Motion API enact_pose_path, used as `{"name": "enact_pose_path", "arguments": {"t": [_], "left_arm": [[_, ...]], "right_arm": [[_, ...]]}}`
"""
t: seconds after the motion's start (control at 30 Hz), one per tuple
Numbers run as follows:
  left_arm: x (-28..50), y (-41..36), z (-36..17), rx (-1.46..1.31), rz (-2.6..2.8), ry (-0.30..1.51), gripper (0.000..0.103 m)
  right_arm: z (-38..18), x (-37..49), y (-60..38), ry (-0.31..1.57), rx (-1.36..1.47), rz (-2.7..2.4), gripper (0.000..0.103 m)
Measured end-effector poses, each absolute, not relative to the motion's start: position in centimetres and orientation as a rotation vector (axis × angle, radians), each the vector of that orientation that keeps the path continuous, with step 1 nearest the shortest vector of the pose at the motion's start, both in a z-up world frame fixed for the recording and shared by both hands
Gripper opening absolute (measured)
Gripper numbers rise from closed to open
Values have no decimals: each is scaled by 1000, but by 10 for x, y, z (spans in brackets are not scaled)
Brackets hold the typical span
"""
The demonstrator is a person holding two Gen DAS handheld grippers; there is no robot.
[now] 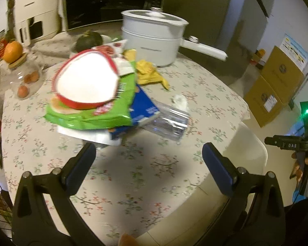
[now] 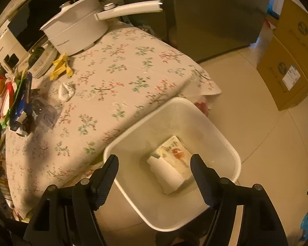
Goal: Collect trash
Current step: 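Grasp the red-rimmed white lid with the left tool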
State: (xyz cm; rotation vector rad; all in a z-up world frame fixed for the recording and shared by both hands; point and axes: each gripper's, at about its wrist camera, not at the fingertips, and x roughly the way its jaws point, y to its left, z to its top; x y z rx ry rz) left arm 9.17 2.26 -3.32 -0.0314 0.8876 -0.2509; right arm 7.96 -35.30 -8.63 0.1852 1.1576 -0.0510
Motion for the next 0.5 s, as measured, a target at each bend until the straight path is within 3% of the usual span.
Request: {"name": "enact_pose_path", "arguments": {"t": [0.5], "left_arm": [[129, 105, -9, -166, -83, 840, 103]], "right_arm": [[-76, 106, -295, 1131, 147, 37, 75]]}}
